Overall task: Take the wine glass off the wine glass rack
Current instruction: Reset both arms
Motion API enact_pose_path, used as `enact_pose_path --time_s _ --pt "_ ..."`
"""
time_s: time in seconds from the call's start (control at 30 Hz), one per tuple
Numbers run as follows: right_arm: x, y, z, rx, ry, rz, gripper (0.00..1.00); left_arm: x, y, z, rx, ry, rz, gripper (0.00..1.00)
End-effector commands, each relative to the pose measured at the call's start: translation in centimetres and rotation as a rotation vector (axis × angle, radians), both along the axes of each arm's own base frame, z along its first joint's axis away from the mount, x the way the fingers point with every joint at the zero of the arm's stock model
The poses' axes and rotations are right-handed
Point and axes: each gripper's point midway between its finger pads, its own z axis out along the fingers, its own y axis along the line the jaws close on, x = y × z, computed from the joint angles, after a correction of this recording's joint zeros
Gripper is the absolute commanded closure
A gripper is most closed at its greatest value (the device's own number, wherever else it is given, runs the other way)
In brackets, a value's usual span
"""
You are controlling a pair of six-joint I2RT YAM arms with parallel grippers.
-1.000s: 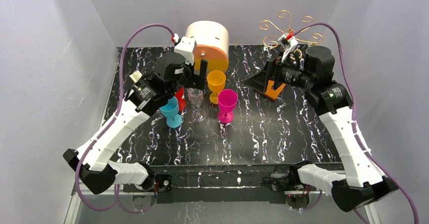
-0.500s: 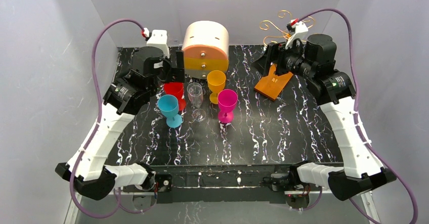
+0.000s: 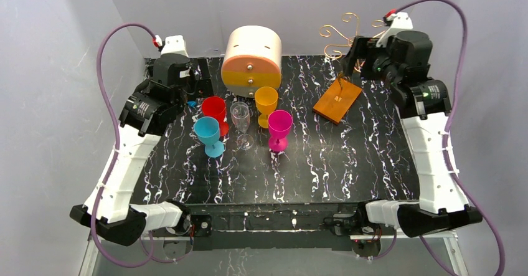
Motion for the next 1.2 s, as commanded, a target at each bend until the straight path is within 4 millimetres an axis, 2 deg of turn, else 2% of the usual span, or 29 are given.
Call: enact_pose_path --time_s 0.0,0.13,0.3,0.47,0.6,0.83,1.07,1.17 --pt "0.5 -3.3 0.3 0.032 0.026 -0.063 0.01 -0.6 0.4 1.2 -0.049 -0.046 0.019 0.02" --pt "0.2 -4.6 0.4 0.082 0.021 -0.096 0.01 -1.1 0.9 1.8 -0.05 -0.073 0.029 0.02" --pt "-1.4 -3.4 0.5 0.116 0.015 -0.019 0.01 -1.0 0.8 1.4 -0.042 -0.045 0.028 0.02" --pt "-2.3 -4.0 -0.1 0.098 0.024 -0.047 0.01 -0.7 0.3 1.1 -0.054 -0.035 0.019 0.02" --pt "-2.3 -4.1 -0.3 0.121 0.045 -0.07 0.01 -0.6 0.1 0.9 -0.058 -0.032 0.016 0.02" --pt "-3.1 -5.2 1.8 0.133 -0.055 -0.142 0.01 -0.7 0.2 0.9 -0.056 -0.031 0.015 0.02" --pt "-2.8 -4.9 0.1 0.143 0.011 -0.137 0.01 -0.5 -0.2 0.6 -0.06 -0.015 0.001 0.02" --pt "-2.6 -4.2 -0.6 0.145 0.048 -0.092 0.01 -0.6 -0.2 0.7 -0.058 -0.017 0.001 0.02"
